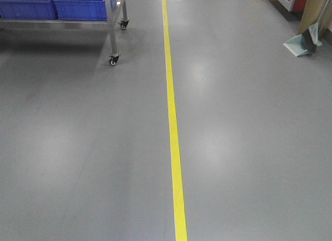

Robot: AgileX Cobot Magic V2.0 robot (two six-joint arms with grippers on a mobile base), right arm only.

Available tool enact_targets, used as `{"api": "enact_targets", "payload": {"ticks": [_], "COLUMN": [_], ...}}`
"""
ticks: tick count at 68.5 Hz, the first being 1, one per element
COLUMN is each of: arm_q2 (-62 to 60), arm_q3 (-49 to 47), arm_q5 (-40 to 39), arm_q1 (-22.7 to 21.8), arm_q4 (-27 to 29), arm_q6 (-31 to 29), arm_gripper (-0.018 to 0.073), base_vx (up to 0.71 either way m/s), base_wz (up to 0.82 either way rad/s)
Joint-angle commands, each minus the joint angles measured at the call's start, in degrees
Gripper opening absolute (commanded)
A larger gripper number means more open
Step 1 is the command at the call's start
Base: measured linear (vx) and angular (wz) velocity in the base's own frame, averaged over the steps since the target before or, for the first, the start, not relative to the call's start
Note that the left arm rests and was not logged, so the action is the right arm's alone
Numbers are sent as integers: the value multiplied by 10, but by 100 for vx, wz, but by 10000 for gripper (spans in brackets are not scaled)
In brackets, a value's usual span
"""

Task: Pour parts from conveyor to right shelf

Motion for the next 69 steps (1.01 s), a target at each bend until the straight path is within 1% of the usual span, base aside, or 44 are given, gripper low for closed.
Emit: {"api": "enact_targets", "payload": {"ticks": [1,38,53,69], "arm_q2": [8,8,8,8], "arm_q3": [-13,-13,-13,-13], "arm_q5": [-48,-48,-48,-48], "arm_q1": [-1,-1,-1,-1], "arm_q4": [3,3,3,3], "arm_q6": [-2,-2,-2,-1], "arm_gripper": [-6,-6,-6,-6], "base_vx": [71,67,61,59], "base_wz": [-1,4,27,42]}}
